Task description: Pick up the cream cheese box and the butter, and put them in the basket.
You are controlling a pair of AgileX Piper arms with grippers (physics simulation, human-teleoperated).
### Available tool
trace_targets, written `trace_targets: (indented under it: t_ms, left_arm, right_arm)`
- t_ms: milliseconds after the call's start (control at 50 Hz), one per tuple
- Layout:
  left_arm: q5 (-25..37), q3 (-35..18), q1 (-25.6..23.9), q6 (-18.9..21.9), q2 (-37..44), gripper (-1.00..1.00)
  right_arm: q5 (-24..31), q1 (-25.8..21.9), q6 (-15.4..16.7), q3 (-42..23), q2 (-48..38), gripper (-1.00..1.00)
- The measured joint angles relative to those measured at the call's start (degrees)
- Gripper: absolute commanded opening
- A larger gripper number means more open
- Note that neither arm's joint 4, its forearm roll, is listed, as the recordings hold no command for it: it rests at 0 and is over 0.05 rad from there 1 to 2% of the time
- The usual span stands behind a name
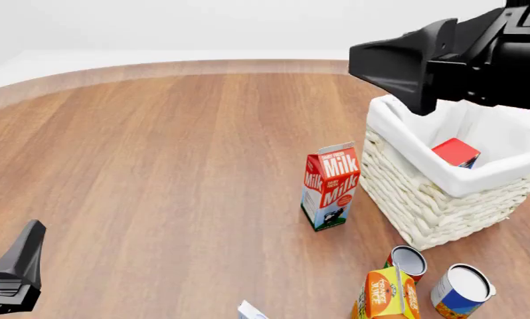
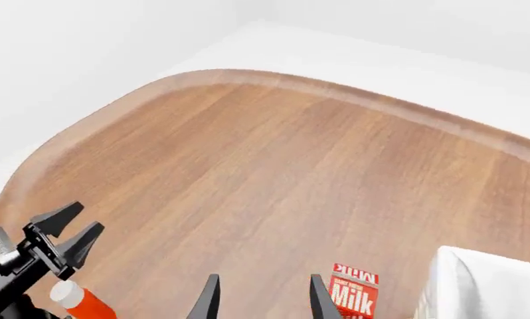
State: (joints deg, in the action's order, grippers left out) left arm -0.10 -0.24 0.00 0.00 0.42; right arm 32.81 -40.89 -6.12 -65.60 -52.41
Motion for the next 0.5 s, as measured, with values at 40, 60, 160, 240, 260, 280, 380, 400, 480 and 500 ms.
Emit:
trace_targets:
  t_ms: [40,60,160,240,260,280,380,400,480,500]
  left_arm:
    - [0.0,0.0,0.0,0.0,0.0,1.0]
    - [0.0,0.0,0.0,0.0,0.0,1.0]
    - [0.0,0.0,0.0,0.0,0.0,1.0]
    - [0.0,0.0,0.0,0.0,0.0,1.0]
    - [0.0,0.0,0.0,0.0,0.0,1.0]
    - [0.0,0.0,0.0,0.0,0.0,1.0]
    - [0.0,0.0,0.0,0.0,0.0,1.0]
    - [0.0,0.0,0.0,0.0,0.0,1.0]
    - [0.0,0.0,0.0,0.0,0.0,1.0]
    - [0.0,0.0,0.0,0.0,0.0,1.0]
  right_arm:
    - [0.0,-0.8,0.2,0.0,-0.5,1.0]
    - [-0.1,-1.1,0.3,0.1,-0.7,1.0]
    - [-0.8,-2.8,0.6,1.1,-1.6,1.0]
    - [-1.7,-4.0,0.7,2.7,-2.3,1.0]
    - [-2.0,-4.2,0.8,3.1,-2.5,1.0]
    - [-2.3,-4.5,0.8,3.5,-2.7,1.0]
    - [-3.4,-5.9,0.8,5.3,-3.8,1.0]
    - [-3.5,-6.1,0.8,5.6,-4.0,1.0]
    - [-4.1,-7.1,0.9,6.5,-4.8,1.0]
    - [-4.2,-7.4,0.9,6.7,-5.0,1.0]
